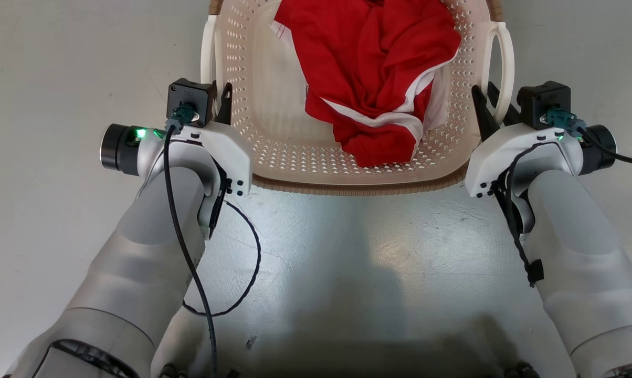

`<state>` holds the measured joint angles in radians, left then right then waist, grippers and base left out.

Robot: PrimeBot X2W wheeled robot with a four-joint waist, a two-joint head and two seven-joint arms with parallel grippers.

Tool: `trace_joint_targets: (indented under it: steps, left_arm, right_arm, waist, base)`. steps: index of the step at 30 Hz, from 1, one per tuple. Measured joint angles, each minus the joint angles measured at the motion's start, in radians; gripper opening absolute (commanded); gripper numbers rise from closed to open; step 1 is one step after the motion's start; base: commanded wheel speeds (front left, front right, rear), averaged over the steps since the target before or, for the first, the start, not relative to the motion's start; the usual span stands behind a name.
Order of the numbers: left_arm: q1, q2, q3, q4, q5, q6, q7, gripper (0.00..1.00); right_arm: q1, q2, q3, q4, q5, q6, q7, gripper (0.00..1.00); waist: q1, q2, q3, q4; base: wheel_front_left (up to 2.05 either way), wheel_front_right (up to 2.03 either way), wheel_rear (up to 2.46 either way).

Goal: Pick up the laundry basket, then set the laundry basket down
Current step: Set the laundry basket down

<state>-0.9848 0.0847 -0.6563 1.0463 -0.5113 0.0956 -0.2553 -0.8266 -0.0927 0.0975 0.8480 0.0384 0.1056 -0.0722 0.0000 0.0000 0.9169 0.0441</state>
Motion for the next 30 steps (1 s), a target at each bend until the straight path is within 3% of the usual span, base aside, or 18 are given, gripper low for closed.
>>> trace_joint_targets:
  steps: [30]
  left_arm:
    - [-0.004, -0.021, 0.074, 0.04, 0.082, -0.031, 0.0, 0.0]
  right_arm:
    - [0.0, 0.0, 0.007, 0.016, 0.018, 0.0, -0.012, 0.0]
  waist:
    - [0.0, 0.0, 0.006, -0.02]
  base:
    - [0.0, 0.0, 0.0]
